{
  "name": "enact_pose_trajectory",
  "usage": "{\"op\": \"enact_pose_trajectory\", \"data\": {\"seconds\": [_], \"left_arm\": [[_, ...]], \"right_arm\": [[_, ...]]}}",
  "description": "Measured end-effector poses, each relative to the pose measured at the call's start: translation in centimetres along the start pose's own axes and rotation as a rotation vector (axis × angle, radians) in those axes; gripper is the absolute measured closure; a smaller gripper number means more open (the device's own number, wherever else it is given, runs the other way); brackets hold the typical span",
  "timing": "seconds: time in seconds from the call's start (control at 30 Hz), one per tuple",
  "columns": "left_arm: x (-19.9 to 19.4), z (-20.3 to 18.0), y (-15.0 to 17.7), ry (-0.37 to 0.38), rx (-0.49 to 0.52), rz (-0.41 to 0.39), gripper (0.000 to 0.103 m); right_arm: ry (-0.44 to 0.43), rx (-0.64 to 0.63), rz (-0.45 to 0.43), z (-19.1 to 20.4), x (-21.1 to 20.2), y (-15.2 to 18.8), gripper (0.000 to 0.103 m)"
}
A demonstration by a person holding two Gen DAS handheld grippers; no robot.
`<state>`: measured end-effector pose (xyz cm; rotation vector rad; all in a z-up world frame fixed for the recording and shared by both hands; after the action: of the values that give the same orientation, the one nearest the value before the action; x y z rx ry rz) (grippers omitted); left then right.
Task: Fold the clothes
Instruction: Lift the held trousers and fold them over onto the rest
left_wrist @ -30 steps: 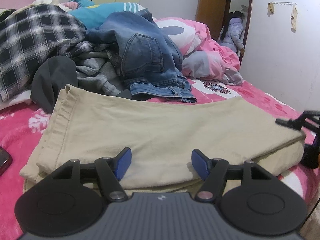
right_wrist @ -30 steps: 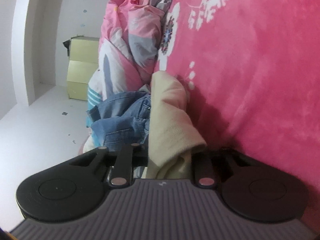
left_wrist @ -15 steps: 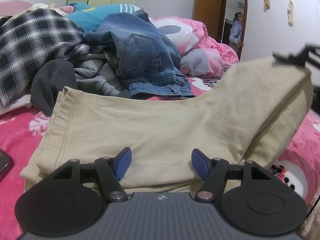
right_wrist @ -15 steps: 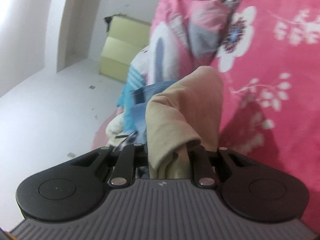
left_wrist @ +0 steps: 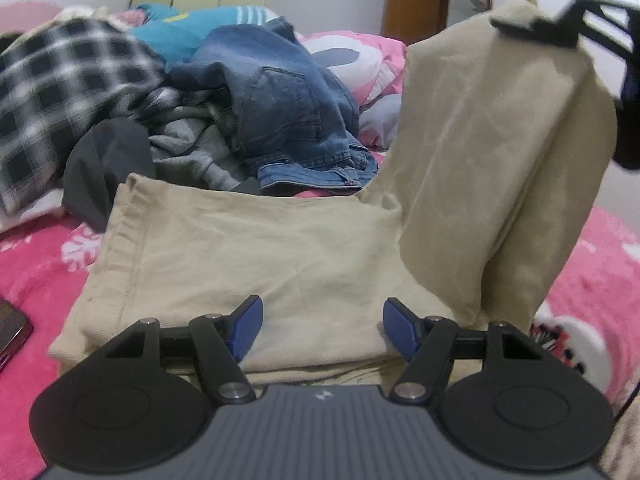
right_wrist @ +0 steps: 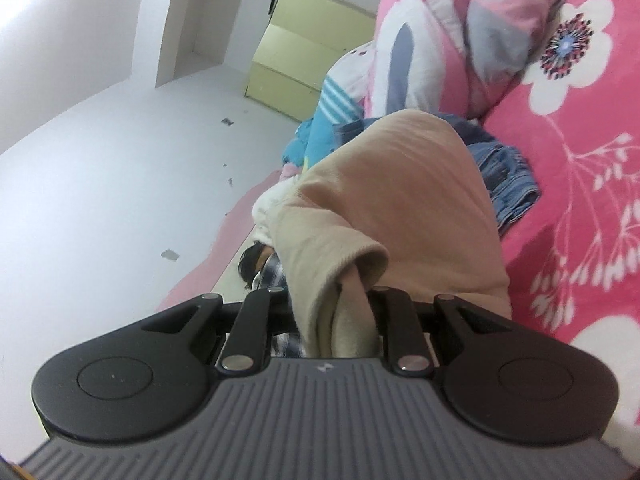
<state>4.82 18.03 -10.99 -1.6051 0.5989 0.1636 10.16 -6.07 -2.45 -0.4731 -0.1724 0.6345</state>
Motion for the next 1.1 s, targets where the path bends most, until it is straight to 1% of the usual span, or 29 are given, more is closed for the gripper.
{"op": "enact_pose_trajectory", "data": {"seconds": [0.03, 0.17, 0.23, 0.27, 0.33, 0.47, 0.57, 0.6, 0.63, 0.7, 0.73, 0.77, 0.83, 0.9, 0.97, 1.07, 1.1], "left_arm": [[-0.5, 0.4, -0.4, -0.001, -0.025, -0.002, 0.035], [-2.8, 1.4, -3.0, -0.026, -0.060, -0.087, 0.035], [-2.6, 0.8, -4.2, -0.020, -0.018, -0.111, 0.035], [-1.9, 0.3, -4.6, -0.015, 0.010, -0.110, 0.035], [0.1, -0.8, -4.9, -0.012, 0.054, -0.085, 0.035], [5.1, -2.8, -4.7, -0.034, 0.120, -0.018, 0.036], [8.9, -3.9, -3.3, -0.063, 0.160, 0.101, 0.033], [9.3, -4.1, -3.1, -0.071, 0.171, 0.118, 0.033], [8.9, -4.0, -3.1, -0.067, 0.174, 0.124, 0.034], [8.3, -3.9, -3.1, -0.058, 0.179, 0.135, 0.034], [8.0, -3.7, -3.2, -0.053, 0.173, 0.141, 0.034], [7.7, -3.0, -3.5, -0.049, 0.136, 0.146, 0.034], [7.4, -1.7, -4.5, -0.033, 0.058, 0.150, 0.034], [8.1, -0.9, -5.8, -0.015, 0.000, 0.153, 0.034], [9.9, -0.6, -6.9, -0.006, -0.012, 0.181, 0.034], [13.6, -1.0, -7.2, 0.009, -0.005, 0.258, 0.034], [14.1, -1.0, -7.5, 0.005, -0.016, 0.251, 0.034]], "right_arm": [[-0.002, -0.007, 0.002, 0.2, -0.1, 0.1, 0.087], [-0.013, -0.020, 0.005, 0.8, -0.7, 0.6, 0.087], [-0.018, -0.024, 0.001, 1.0, -1.1, 0.9, 0.087], [-0.020, -0.029, -0.002, 1.1, -1.4, 1.1, 0.087], [-0.023, -0.039, -0.008, 1.4, -1.9, 1.5, 0.087], [-0.028, -0.072, -0.017, 1.9, -3.0, 2.0, 0.087], [-0.023, -0.088, -0.002, 1.9, -3.4, 2.5, 0.087], [0.003, -0.101, 0.008, 1.7, -3.2, 2.6, 0.087], [0.010, -0.098, 0.014, 1.3, -3.1, 2.8, 0.087], [0.002, -0.089, 0.019, 0.9, -3.0, 2.8, 0.087], [-0.011, -0.084, 0.018, 0.8, -3.0, 2.7, 0.087], [-0.023, -0.080, 0.018, 0.8, -3.0, 2.6, 0.087], [-0.026, -0.113, 0.026, 0.9, -3.1, 2.5, 0.087], [-0.043, -0.116, 0.037, 0.8, -3.2, 2.6, 0.087], [-0.062, -0.114, 0.046, 0.8, -3.4, 2.7, 0.087], [-0.077, -0.126, 0.053, 0.8, -3.6, 2.9, 0.087], [-0.076, -0.132, 0.055, 0.8, -3.7, 3.0, 0.087]]}}
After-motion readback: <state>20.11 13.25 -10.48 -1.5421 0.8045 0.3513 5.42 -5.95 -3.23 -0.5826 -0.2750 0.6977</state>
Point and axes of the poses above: each gripper's, at about its wrist camera, not at the fingertips, and x roughly the way its jaws point, z to its left, y to its underside, the point moved 6 cm from there along x, roughly the way its jaws point, and after that the axes turned 4 degrees about -z, right-handed, at the moved point
